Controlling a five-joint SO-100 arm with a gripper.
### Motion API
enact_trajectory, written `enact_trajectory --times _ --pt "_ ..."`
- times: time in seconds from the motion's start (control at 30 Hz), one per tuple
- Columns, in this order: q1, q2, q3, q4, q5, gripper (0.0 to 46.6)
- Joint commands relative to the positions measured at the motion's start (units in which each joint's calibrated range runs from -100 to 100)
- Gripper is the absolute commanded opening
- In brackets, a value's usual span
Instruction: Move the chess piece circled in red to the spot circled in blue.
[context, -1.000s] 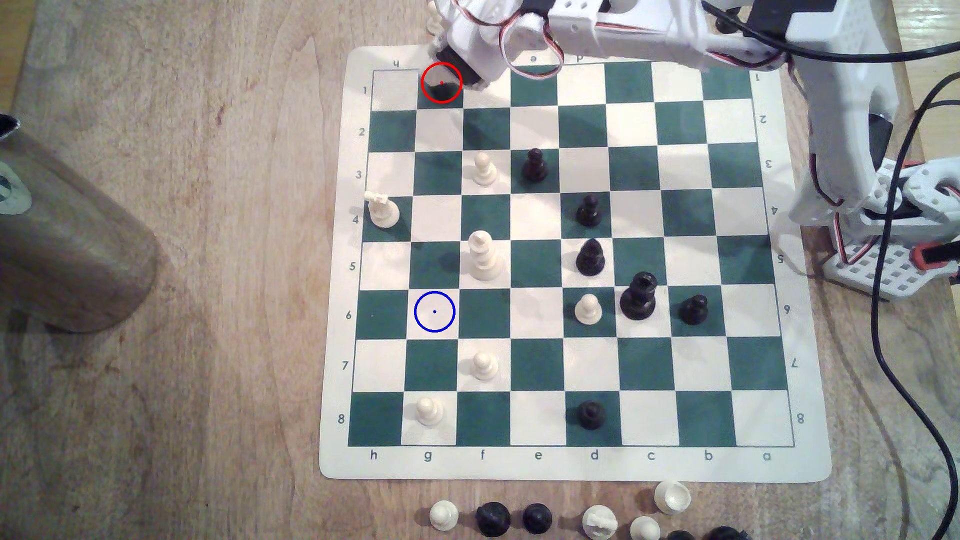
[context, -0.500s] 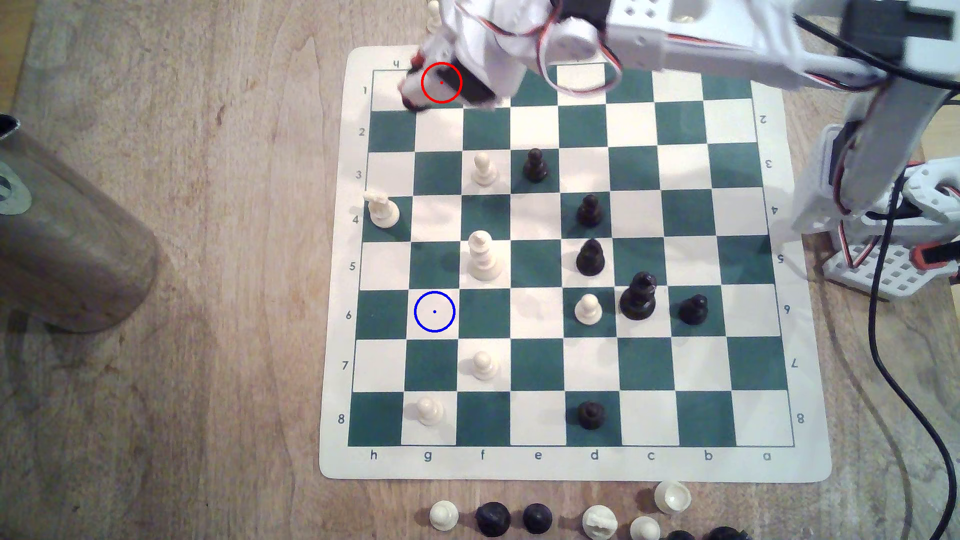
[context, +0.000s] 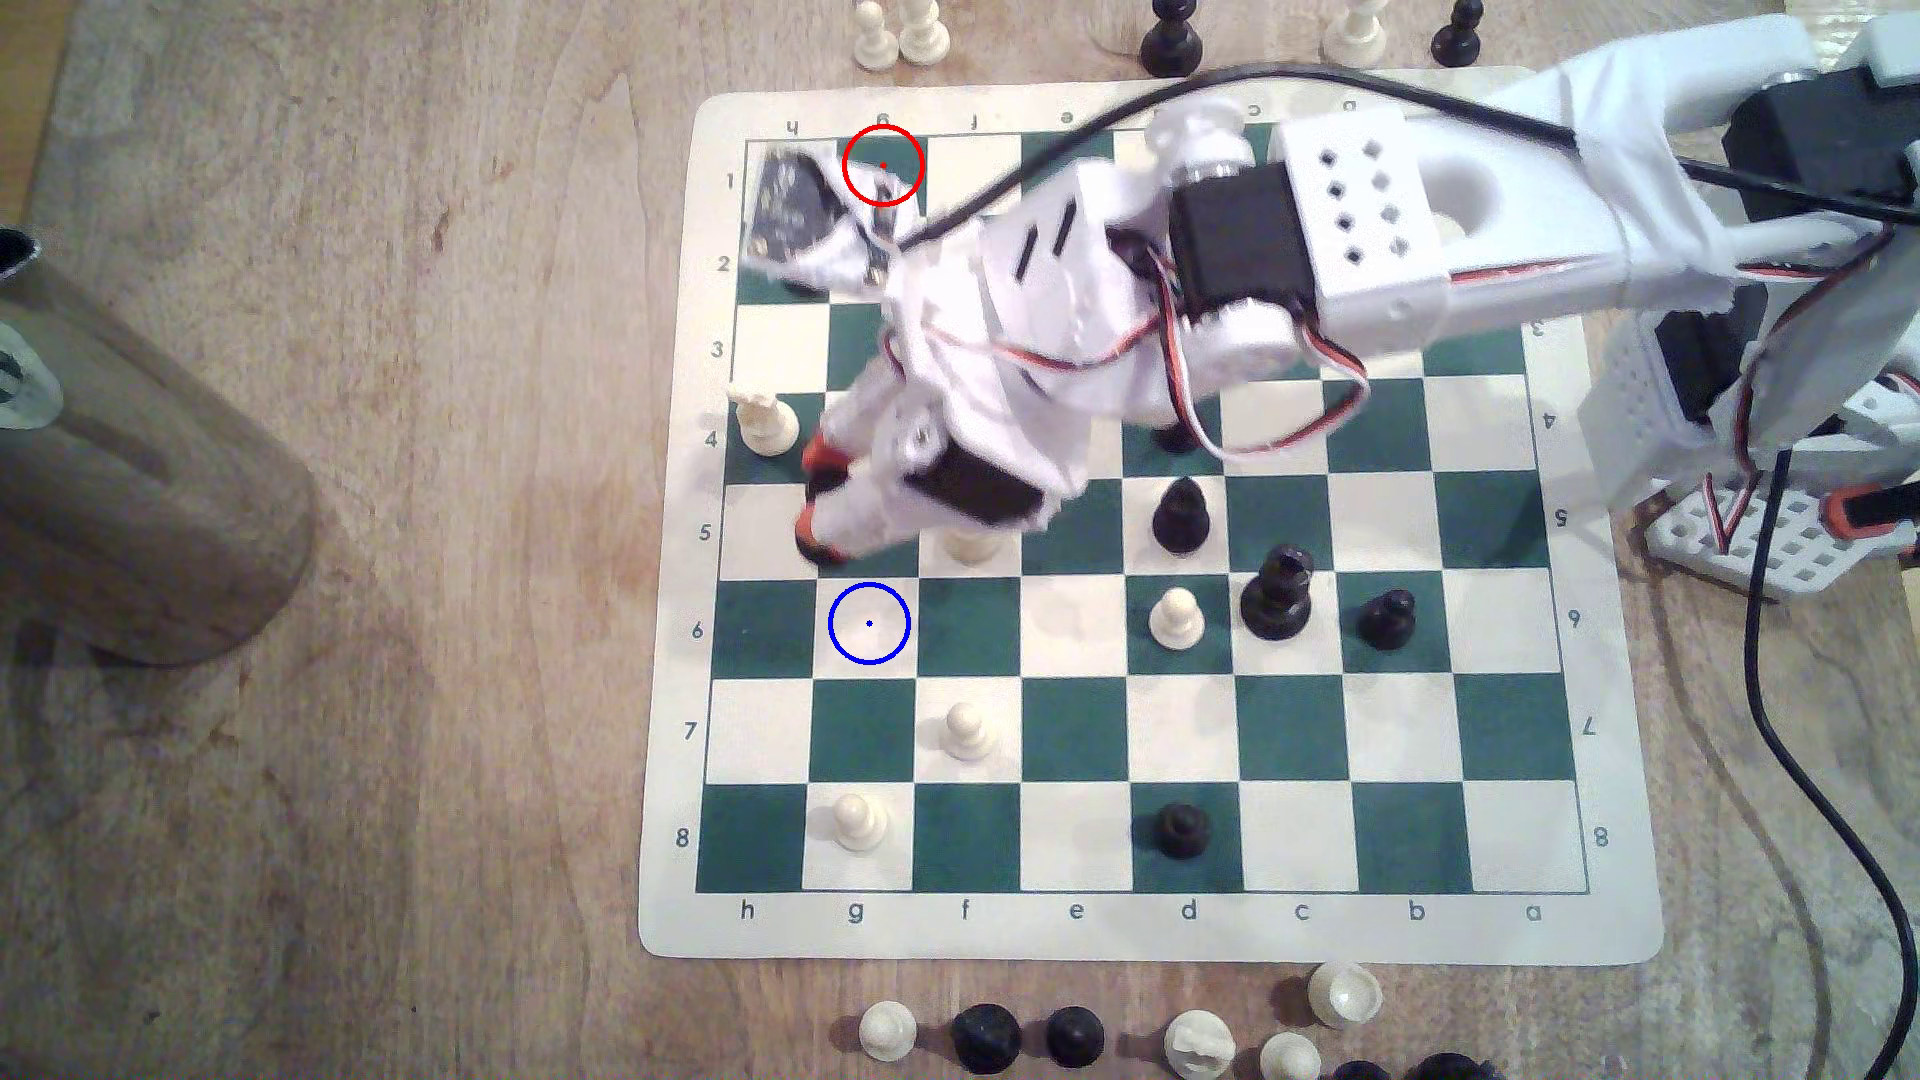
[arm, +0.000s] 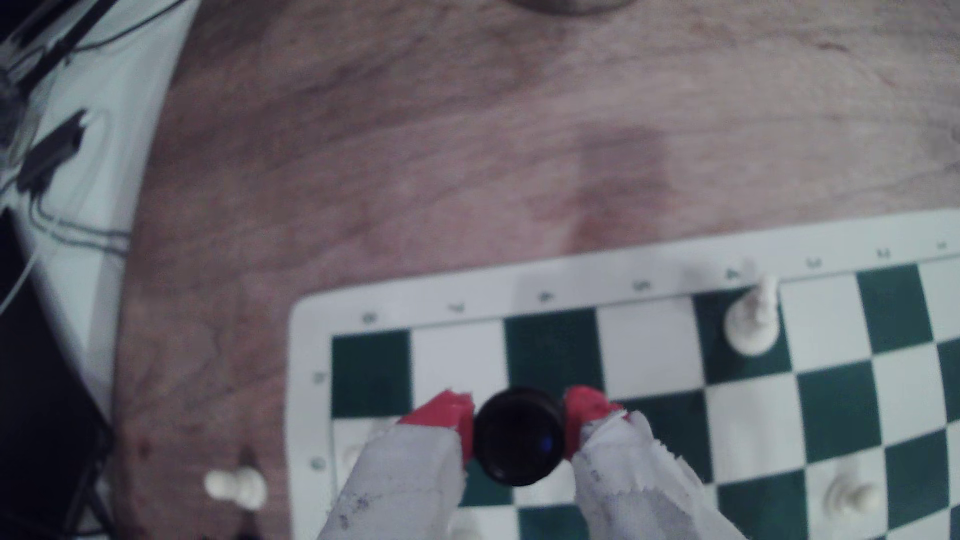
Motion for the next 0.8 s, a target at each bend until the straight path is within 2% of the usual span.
enact_trajectory --times 0.0,0.4,0.77 --pt "-2.3 -0.2 -1.0 -1.6 -0.4 0.4" --pt "0.2 11.0 0.2 -7.0 -0.1 0.4" --pt "-0.9 16.0 0.5 -9.2 -0.4 0.4"
